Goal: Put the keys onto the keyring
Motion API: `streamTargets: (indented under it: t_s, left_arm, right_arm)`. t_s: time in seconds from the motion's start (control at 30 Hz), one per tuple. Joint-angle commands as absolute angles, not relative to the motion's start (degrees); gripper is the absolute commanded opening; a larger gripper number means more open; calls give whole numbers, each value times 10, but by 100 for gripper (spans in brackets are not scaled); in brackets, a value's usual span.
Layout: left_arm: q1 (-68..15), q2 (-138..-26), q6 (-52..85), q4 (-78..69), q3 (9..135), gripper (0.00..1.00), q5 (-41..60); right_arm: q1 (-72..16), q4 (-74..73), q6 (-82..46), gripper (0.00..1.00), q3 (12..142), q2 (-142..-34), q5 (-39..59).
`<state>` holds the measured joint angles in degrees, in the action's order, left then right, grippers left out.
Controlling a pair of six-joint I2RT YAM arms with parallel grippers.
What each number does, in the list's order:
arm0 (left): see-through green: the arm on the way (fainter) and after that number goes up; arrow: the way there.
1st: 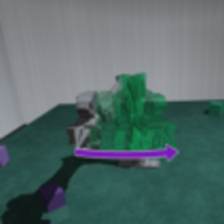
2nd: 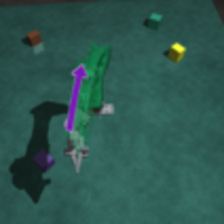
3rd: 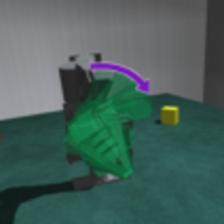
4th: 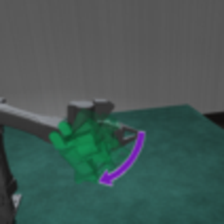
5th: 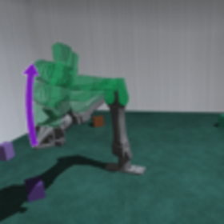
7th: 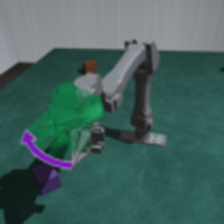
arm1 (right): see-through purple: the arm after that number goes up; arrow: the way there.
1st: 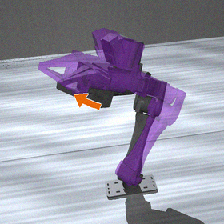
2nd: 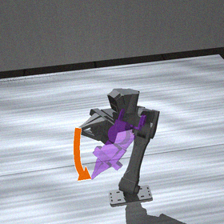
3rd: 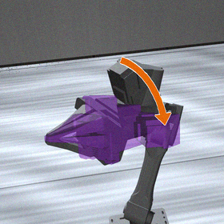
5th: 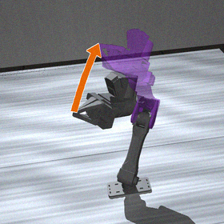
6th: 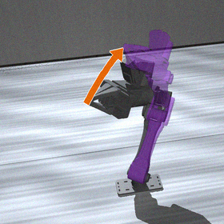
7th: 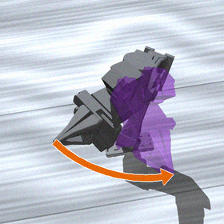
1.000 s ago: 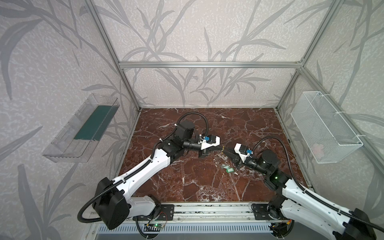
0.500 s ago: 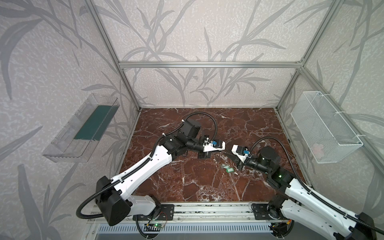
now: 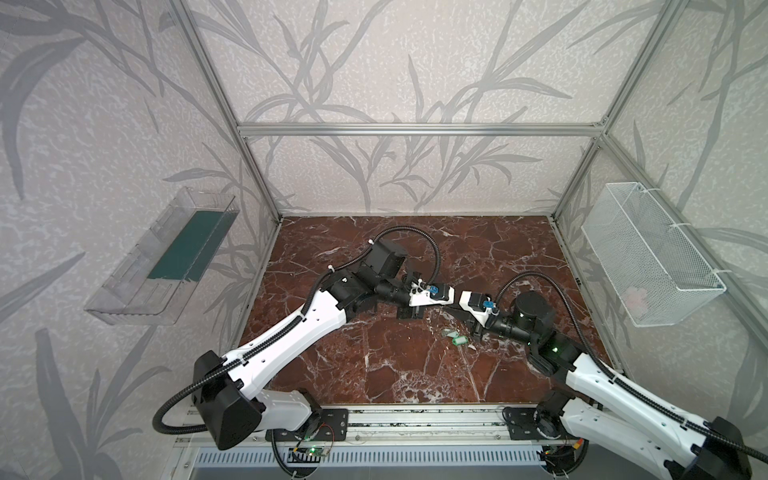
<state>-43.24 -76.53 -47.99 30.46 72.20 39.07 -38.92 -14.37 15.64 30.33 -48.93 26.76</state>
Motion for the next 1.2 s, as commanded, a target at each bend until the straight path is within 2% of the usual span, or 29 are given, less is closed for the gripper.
streamTargets:
  t_s: [0.0,0.27,0.3,0.33,0.37,0.53,0.73,0.93,1.17]
  left_arm:
    - [-437,-773,-494,319,741,0,403]
    - [-436,-774,-484,309,736,0,400]
    - [-434,-768,-469,288,728,5,396]
    - [-428,-758,-446,256,713,10,392]
    - [-419,-748,-419,220,697,11,398]
    - [-349,-691,-246,-26,570,11,504]
    - [-337,-668,-167,-170,486,13,532]
    - [-336,-672,-128,-245,451,12,556]
    - [-337,-664,-127,-247,435,12,562]
  right_arm:
    - [-392,-173,143,10,311,-490,277]
    - [-392,-201,127,0,300,-492,275]
    - [-391,-206,126,0,297,-493,274]
    - [-391,-214,120,0,292,-492,272]
    - [-391,-226,115,0,287,-491,270]
    - [-386,-329,57,0,253,-498,274]
    - [-386,-394,23,0,254,-524,292]
    - [-386,-420,7,0,261,-544,305]
    - [-385,-451,0,0,263,-550,303]
